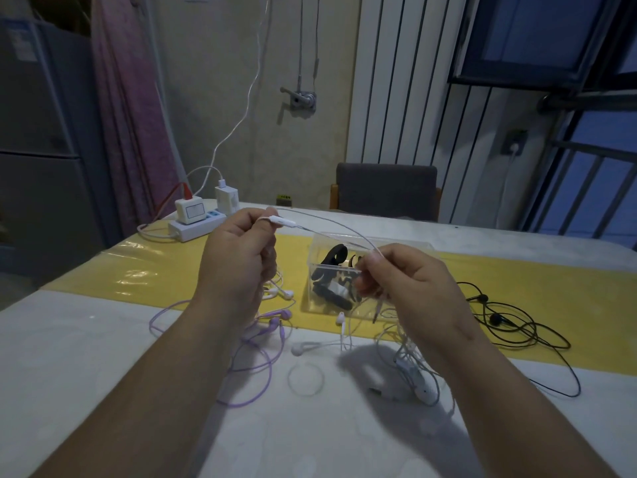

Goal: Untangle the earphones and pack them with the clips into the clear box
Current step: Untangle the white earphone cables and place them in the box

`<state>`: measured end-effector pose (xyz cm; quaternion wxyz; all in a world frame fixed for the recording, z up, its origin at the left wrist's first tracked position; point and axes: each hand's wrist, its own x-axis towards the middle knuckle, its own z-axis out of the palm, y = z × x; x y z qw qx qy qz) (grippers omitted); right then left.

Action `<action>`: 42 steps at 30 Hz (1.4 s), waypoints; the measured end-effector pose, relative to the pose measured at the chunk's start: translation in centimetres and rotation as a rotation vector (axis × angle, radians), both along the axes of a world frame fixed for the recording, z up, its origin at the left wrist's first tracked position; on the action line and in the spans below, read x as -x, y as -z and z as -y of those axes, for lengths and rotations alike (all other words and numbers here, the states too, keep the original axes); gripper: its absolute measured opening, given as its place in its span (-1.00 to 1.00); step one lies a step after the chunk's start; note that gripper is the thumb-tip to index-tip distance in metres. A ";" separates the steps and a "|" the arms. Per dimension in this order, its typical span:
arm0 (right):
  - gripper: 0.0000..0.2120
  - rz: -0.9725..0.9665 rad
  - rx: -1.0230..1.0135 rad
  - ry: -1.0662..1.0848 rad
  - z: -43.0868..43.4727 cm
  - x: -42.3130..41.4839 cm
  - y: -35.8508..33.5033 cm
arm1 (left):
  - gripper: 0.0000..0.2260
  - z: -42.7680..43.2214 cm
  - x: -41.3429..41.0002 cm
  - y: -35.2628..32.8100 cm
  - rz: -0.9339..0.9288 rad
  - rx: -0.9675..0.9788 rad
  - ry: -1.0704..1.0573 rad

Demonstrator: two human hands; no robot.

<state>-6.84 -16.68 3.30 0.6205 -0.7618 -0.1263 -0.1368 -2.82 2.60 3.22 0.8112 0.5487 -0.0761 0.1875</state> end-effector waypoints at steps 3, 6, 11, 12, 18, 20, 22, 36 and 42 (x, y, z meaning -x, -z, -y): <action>-0.79 -0.088 -0.156 -0.035 0.7 -0.1 -0.7 | -0.83 -0.4 -0.3 0.0 -0.004 0.069 -0.091; -0.78 -0.137 -0.287 -0.066 0.9 -0.3 -0.8 | -0.82 -0.5 -0.4 0.0 -0.029 0.068 -0.139; -0.76 -0.225 -0.391 -0.139 0.4 -0.2 -0.3 | -0.83 -0.3 0.0 0.2 -0.110 -0.175 -0.088; -0.76 -0.230 -0.395 -0.155 0.4 -0.2 -0.3 | -0.85 -0.2 0.1 0.2 -0.131 -0.210 -0.055; -0.77 -0.224 -0.329 -0.179 0.0 -0.3 0.2 | -0.76 0.2 0.3 0.4 -0.127 -0.422 -0.019; -0.78 -0.221 -0.323 -0.181 -0.1 -0.3 0.3 | -0.67 0.1 0.4 0.3 -0.096 -0.479 -0.019; -0.78 -0.214 -0.322 -0.170 -0.2 -0.4 0.4 | -0.62 0.0 0.4 0.3 -0.073 -0.545 -0.027; -0.77 -0.230 -0.227 -0.179 -0.5 -0.2 0.5 | -0.93 1.1 1.1 0.4 0.146 -0.764 0.038; -0.76 -0.247 -0.208 -0.205 -0.6 -0.2 0.5 | -0.85 1.6 0.8 0.9 0.195 -0.796 -0.049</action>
